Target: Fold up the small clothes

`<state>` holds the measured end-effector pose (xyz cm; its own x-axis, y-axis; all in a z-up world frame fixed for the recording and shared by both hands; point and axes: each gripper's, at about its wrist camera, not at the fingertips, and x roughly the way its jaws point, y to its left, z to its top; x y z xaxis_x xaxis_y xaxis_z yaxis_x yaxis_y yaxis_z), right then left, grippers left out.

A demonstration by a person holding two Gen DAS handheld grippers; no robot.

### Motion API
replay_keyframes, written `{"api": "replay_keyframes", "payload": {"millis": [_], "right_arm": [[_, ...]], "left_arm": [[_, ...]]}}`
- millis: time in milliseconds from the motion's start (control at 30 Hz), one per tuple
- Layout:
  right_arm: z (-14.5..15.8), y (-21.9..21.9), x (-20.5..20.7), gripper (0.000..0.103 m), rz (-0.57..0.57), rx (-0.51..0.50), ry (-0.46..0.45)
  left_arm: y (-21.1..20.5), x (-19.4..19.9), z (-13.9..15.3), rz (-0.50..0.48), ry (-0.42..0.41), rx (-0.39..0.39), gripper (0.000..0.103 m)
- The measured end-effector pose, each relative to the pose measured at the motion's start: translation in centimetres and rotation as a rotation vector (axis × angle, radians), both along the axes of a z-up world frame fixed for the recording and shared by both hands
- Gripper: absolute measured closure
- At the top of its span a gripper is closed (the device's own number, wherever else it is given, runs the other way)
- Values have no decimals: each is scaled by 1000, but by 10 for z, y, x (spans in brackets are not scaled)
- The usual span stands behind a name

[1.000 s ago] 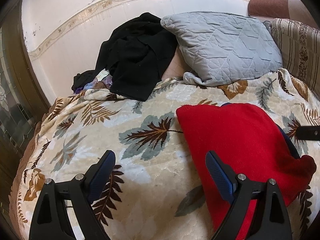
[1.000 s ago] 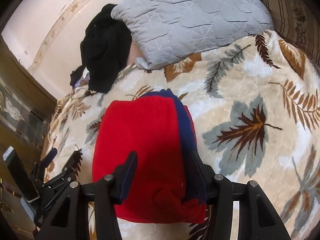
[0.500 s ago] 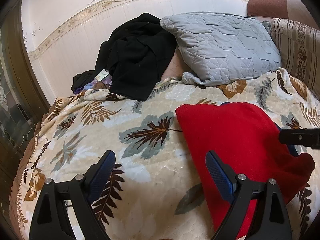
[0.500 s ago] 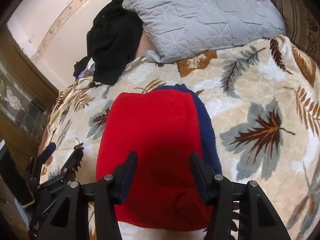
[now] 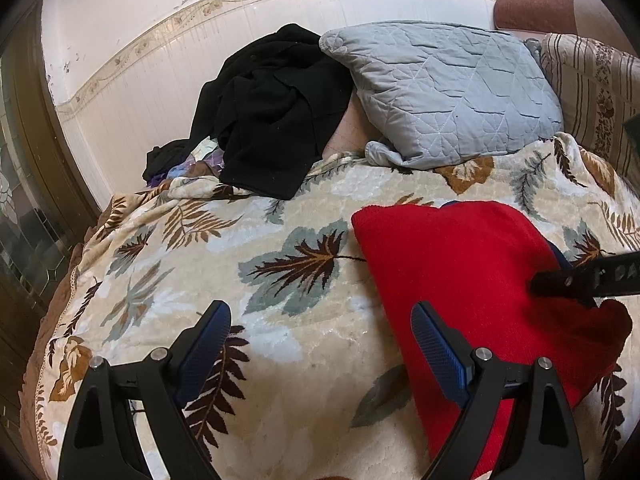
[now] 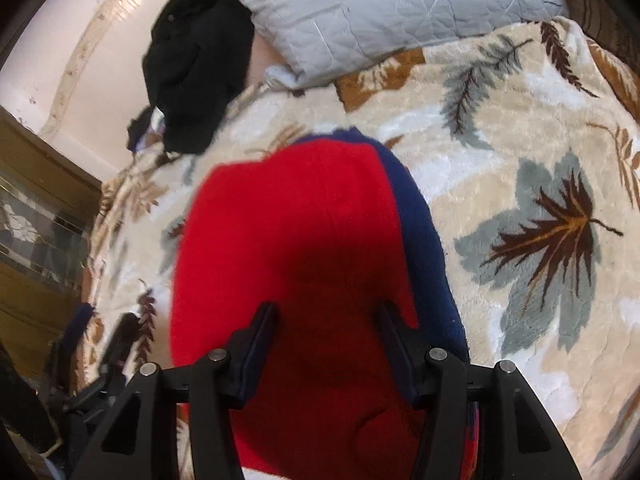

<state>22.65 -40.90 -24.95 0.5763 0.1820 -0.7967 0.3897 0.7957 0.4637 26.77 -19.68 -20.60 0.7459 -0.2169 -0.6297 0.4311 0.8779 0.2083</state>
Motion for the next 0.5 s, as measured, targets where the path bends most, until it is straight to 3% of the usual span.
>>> {"api": "replay_keyframes", "payload": {"millis": [267,500], "right_arm": [[11,-15,-12,45,-47,22,-57],[2,-23,-16,45,-12,11,-36]], "left_arm": [[1,-2,-3,-6,10,8,11],[-9,0,-9,-28,39,13,11]]}}
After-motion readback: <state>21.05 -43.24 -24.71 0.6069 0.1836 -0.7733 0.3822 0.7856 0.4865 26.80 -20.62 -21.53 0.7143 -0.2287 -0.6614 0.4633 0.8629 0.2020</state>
